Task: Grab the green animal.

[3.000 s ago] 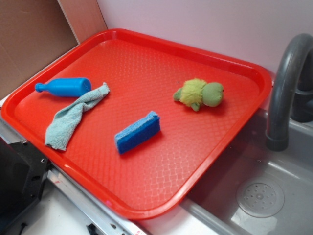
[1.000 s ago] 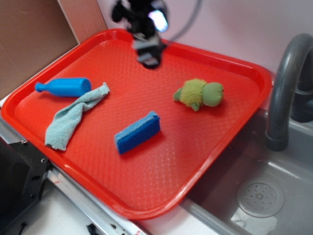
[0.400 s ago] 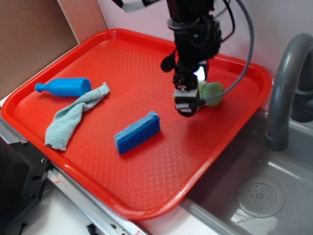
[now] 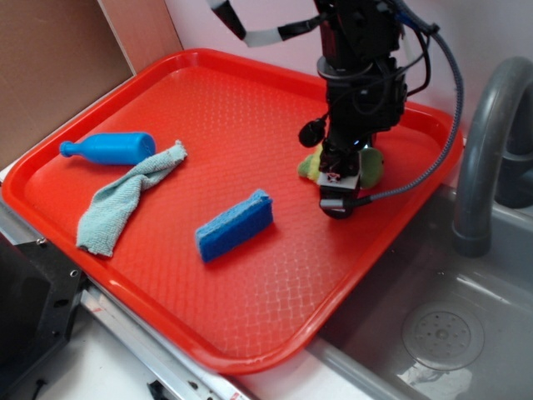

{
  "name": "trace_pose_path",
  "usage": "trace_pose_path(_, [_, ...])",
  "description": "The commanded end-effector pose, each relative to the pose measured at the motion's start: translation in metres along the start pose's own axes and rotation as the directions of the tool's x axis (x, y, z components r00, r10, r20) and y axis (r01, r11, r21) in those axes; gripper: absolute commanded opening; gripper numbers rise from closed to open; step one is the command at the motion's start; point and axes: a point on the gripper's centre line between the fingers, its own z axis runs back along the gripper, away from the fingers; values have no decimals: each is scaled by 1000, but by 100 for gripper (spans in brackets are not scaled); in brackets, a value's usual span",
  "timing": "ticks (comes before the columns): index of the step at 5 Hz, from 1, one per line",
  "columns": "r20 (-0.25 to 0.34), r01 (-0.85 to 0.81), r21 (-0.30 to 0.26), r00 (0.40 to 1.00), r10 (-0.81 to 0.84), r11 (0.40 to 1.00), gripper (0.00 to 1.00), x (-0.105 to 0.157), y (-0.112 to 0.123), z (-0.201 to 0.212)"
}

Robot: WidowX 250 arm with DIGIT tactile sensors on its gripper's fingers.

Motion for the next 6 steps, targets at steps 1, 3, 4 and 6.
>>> trace_pose_path(1, [-81,-242,45,966,245,969,0,-10,-7,46])
trace_pose_path(3, [3,-600,-98,798,603,794,0,-82,-8,125])
trace_pose_path(4, [80,-733,-27,676,732,680,0,-122,-40,163])
trace_pose_path(6, [108,-823,52,568,816,566,0,-157,-57,172])
